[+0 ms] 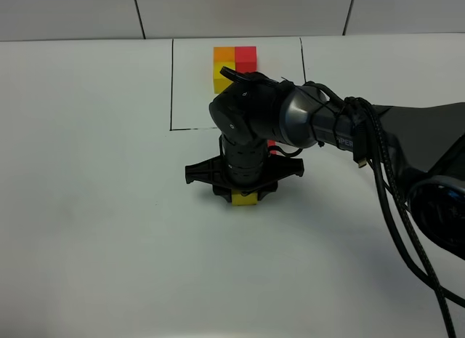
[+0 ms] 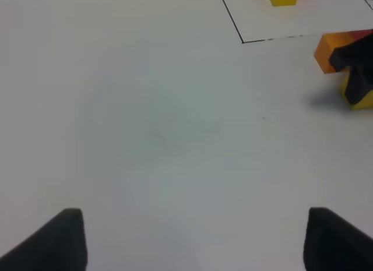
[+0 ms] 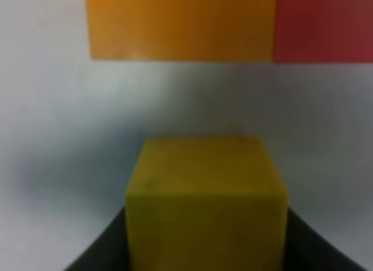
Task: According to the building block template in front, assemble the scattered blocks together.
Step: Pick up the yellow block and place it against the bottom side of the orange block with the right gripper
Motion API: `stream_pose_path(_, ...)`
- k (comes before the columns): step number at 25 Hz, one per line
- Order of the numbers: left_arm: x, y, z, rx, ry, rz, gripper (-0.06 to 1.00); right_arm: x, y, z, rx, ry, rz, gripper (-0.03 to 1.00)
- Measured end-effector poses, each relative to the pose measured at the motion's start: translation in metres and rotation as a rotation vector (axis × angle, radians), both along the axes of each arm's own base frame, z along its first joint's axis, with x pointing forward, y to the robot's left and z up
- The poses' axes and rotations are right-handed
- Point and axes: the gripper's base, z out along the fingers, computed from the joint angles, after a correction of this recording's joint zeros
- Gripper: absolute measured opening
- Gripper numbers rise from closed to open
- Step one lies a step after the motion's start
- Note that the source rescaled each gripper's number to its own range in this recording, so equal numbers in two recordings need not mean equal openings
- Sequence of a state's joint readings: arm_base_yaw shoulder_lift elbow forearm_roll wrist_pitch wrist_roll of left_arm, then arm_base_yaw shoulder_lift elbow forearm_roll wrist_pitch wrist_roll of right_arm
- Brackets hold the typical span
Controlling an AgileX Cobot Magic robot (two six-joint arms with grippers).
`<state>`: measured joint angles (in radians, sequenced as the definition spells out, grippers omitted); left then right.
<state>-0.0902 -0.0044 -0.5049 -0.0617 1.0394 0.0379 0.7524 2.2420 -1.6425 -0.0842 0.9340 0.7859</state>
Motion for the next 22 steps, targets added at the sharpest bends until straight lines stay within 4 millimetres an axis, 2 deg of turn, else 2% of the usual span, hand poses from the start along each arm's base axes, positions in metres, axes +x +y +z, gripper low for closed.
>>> stream_pose_path(22, 0.0, 0.0, 0.0, 0.0, 0.0, 0.0, 0.7, 0.0087, 0.0004, -0.0062, 0.021, -0.028, -0.011, 0.02)
